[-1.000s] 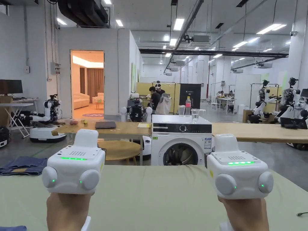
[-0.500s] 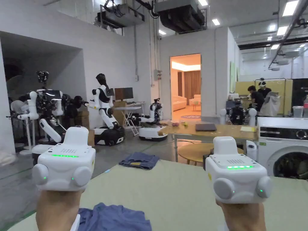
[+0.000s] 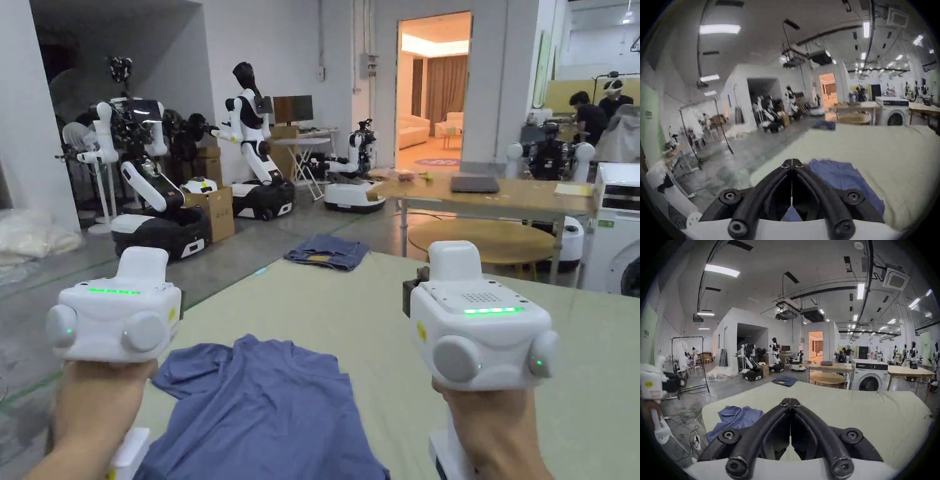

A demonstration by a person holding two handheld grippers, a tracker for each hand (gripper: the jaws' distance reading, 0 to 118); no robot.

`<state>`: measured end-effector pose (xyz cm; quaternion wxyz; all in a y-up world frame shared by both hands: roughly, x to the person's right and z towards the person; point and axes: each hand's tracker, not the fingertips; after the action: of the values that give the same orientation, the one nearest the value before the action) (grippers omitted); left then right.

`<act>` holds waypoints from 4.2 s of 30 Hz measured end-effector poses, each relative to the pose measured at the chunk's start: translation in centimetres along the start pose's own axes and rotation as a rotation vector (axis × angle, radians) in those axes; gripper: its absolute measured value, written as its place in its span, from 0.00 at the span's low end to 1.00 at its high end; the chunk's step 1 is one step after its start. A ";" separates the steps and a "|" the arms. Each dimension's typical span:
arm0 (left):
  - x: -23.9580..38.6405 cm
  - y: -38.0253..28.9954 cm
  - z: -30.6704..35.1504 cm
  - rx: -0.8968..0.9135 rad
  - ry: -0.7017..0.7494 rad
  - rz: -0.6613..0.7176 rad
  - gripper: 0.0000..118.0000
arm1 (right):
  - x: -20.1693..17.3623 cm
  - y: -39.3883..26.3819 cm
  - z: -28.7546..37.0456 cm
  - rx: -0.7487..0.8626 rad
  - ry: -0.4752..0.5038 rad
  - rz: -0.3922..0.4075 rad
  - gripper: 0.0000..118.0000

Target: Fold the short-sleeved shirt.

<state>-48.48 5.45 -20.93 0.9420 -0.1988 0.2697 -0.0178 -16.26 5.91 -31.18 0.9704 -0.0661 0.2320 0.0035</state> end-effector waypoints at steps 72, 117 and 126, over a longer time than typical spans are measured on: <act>57.7 -9.4 11.1 -0.201 -1.148 -0.424 0.90 | 36.8 -10.1 25.8 -0.206 -0.677 -0.095 0.00; 31.1 -12.3 -10.0 -0.526 -0.550 -0.326 0.00 | 43.8 -15.4 13.7 -0.510 -0.643 -0.221 0.00; 30.7 -8.2 -7.3 -0.450 -0.568 -0.297 0.00 | 47.3 -20.2 3.0 -0.716 -0.557 -0.201 0.96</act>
<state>-25.47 -9.13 -38.80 0.8992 -0.4343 -0.0362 -0.0387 28.06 -14.88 -47.28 0.9074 -0.4158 -0.0607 0.0069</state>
